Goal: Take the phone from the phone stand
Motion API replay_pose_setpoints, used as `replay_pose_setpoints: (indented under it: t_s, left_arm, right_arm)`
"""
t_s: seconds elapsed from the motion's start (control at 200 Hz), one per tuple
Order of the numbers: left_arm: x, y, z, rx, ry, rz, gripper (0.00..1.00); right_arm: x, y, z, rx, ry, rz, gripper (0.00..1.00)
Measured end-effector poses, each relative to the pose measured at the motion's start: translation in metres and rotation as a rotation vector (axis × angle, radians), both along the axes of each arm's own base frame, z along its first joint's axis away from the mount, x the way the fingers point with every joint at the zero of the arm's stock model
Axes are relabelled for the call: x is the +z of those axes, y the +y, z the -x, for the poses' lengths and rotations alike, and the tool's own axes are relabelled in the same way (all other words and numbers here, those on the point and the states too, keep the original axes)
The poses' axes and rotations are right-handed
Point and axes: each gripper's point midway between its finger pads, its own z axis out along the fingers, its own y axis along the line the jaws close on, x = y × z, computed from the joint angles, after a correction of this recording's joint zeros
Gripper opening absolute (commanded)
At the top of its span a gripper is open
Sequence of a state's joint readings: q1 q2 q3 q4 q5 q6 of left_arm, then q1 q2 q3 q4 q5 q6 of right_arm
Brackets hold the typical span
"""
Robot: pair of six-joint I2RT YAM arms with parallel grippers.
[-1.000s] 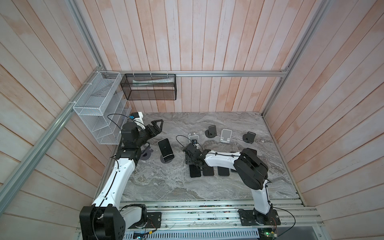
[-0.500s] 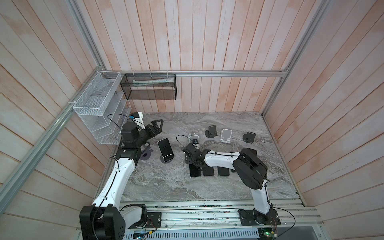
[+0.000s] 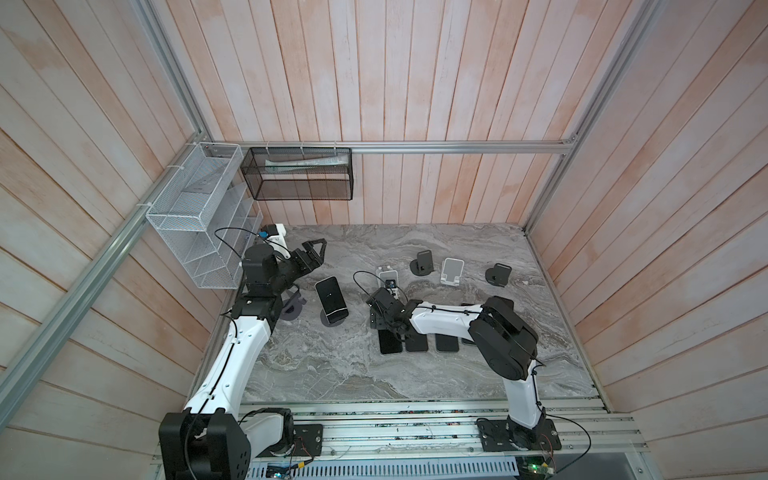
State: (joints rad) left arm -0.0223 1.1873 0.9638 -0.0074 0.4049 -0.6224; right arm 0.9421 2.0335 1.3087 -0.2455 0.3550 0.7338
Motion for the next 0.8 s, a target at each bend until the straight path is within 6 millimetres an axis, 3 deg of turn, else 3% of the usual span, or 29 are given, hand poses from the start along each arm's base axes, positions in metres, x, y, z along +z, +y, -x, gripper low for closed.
replay_pose_setpoints:
  t_s: [0.135,0.535,0.795]
  left_arm:
    - [0.000,0.002,-0.001,0.010,-0.001,-0.003,0.95]
    - [0.002,0.006,-0.001,0.032,-0.007,-0.009,0.95]
    - [0.004,0.013,-0.001,0.067,-0.013,-0.023,0.97]
  right_arm:
    - [0.012,0.002,0.001,0.032,-0.014,-0.005,0.94]
    - [0.077,0.006,-0.001,0.103,-0.123,-0.049,0.94]
    - [0.100,0.009,-0.005,0.134,-0.173,-0.050,0.94]
